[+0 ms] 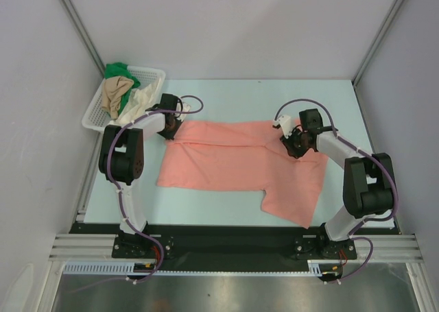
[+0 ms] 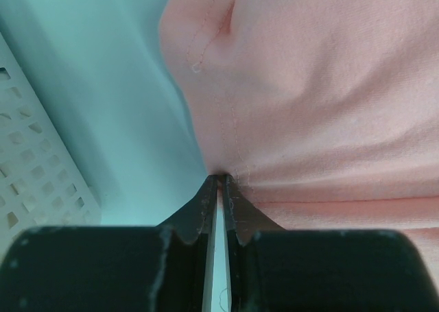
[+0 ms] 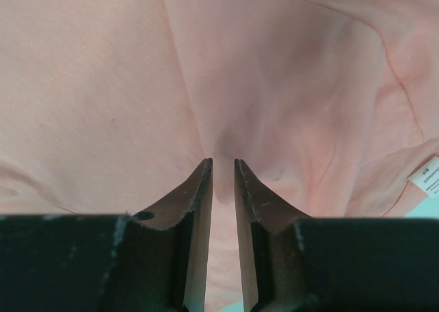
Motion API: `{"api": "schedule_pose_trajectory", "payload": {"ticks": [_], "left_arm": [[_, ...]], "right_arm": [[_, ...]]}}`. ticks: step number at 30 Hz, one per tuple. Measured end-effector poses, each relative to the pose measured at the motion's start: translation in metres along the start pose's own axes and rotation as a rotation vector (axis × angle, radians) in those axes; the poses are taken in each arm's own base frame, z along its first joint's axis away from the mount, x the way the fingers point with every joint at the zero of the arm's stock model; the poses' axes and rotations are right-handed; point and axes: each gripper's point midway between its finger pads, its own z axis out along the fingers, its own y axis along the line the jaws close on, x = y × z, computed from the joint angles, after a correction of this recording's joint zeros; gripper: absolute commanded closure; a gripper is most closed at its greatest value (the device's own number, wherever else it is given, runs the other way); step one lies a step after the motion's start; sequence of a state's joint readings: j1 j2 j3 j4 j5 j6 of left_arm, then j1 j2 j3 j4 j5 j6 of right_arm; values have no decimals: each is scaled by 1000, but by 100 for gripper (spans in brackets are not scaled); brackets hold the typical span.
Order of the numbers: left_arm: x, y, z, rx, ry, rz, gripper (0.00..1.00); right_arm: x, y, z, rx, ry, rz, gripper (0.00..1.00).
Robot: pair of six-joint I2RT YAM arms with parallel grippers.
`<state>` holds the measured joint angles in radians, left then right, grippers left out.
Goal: Fold and stack the t-shirts
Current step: Fold the tshirt
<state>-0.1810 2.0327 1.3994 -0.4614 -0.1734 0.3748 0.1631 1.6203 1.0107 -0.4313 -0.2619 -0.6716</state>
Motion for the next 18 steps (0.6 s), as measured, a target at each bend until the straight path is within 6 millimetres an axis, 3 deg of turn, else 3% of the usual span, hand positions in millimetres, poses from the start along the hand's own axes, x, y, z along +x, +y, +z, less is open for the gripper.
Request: {"api": "schedule_pose_trajectory", "payload": {"ticks": [14, 18], "left_arm": [[0, 1, 0, -7, -5, -2, 89], [0, 1, 0, -7, -5, -2, 89]], "right_arm": [[5, 10, 9, -41, 27, -20, 75], [6, 10, 13, -40, 35, -27, 70]]}}
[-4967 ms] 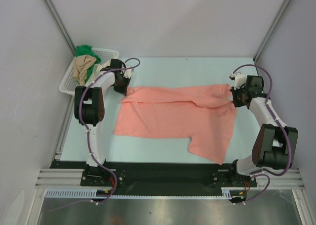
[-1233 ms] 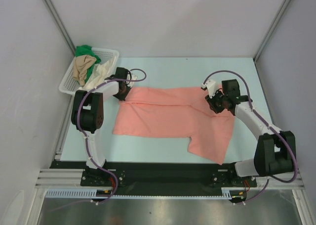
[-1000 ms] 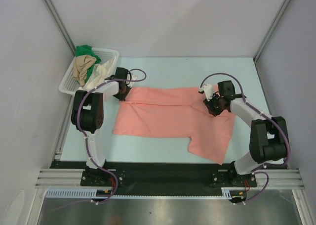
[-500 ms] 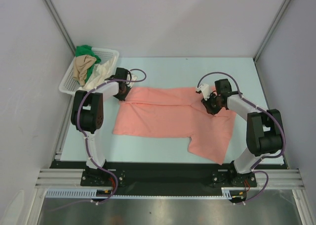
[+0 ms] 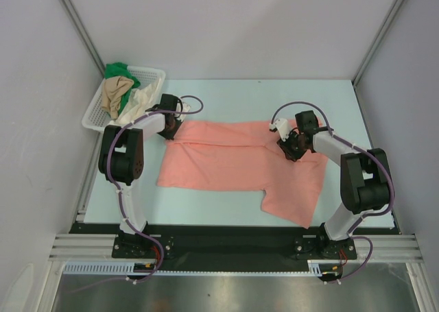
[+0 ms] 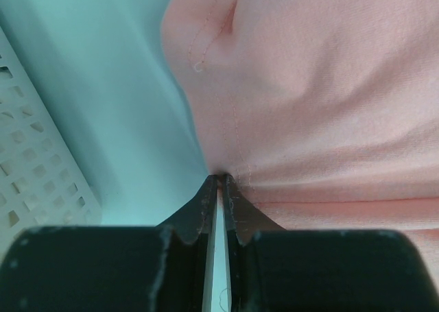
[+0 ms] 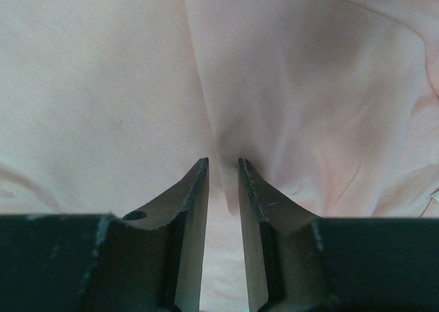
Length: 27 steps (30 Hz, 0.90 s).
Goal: Fold and stack the t-shirts
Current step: Fold the tshirt
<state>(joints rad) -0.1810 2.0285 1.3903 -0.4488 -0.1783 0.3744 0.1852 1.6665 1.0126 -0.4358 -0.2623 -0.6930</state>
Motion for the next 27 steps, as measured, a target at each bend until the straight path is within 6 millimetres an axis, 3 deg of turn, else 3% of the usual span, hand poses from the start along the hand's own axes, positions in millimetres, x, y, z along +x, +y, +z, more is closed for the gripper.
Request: {"api": "schedule_pose_trajectory", "payload": {"ticks": [12, 14, 15, 18, 27], "left_arm": [[0, 0, 0, -4, -5, -1, 89], [0, 0, 0, -6, -7, -2, 89], [0, 0, 0, -6, -8, -2, 89], [0, 0, 0, -7, -10, -2, 89], [0, 0, 0, -9, -12, -9, 89]], "right_arm": [[4, -8, 7, 36, 23, -19, 71], [3, -10, 8, 41, 22, -29, 80], [3, -10, 8, 42, 21, -32, 90], [2, -12, 9, 46, 17, -43, 100], [2, -14, 8, 53, 18, -48, 100]]}}
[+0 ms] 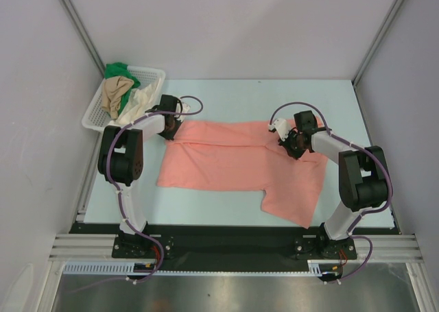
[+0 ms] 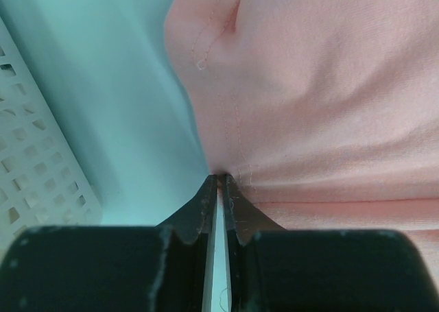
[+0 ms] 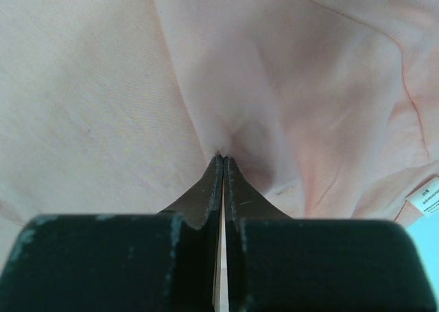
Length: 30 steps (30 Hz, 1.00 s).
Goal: Fold and stack the t-shirts
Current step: Fold the tshirt
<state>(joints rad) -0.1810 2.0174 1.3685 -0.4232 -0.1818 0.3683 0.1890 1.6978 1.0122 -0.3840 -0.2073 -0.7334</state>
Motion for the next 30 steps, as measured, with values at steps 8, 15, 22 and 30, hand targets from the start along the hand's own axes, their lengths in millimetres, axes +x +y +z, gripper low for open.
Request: {"api": "schedule_pose_trajectory", "payload": {"ticks": [8, 15, 22, 30], "left_arm": [[0, 0, 0, 0, 0, 0, 89], [0, 0, 0, 0, 0, 0, 89], [0, 0, 0, 0, 0, 0, 89], [0, 0, 0, 0, 0, 0, 89]], "right_arm": [[-3, -21, -7, 42, -18, 27, 100], [-27, -50, -17, 110, -69, 23, 100], [-30, -59, -2, 130, -58, 32, 63], [-50, -76, -29, 248, -128, 40, 57]]}}
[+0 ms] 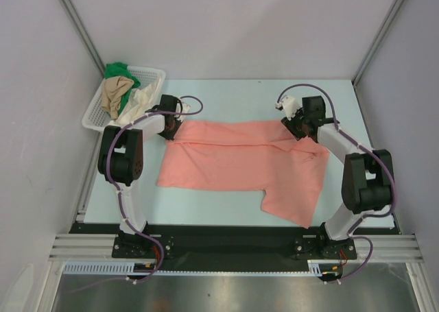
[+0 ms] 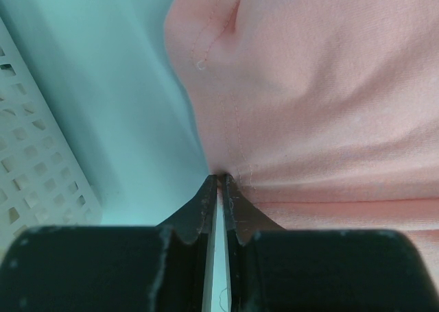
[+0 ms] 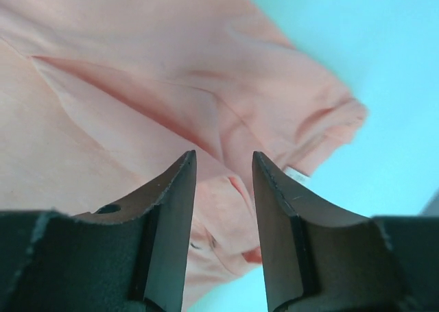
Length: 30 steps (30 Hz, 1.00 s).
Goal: Fold and stack the t-shirts
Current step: Fold the tshirt
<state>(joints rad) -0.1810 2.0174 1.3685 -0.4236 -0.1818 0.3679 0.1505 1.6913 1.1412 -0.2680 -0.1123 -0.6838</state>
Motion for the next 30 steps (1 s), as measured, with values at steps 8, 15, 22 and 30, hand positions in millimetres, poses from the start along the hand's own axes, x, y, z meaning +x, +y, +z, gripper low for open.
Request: {"api": "schedule_pose_trajectory", "payload": {"ticks": [8, 15, 22, 30], "left_arm": [[0, 0, 0, 0, 0, -1, 89], [0, 0, 0, 0, 0, -1, 89], [0, 0, 0, -1, -1, -1, 89], [2, 1, 0, -11, -9, -3, 89]], "right_arm": [[-25, 24, -36, -47, -112, -58, 71], [13, 59, -15, -175, -1, -50, 75], [27, 67, -2, -208, 43, -49, 75], [37, 74, 9, -234, 72, -44, 65]]}}
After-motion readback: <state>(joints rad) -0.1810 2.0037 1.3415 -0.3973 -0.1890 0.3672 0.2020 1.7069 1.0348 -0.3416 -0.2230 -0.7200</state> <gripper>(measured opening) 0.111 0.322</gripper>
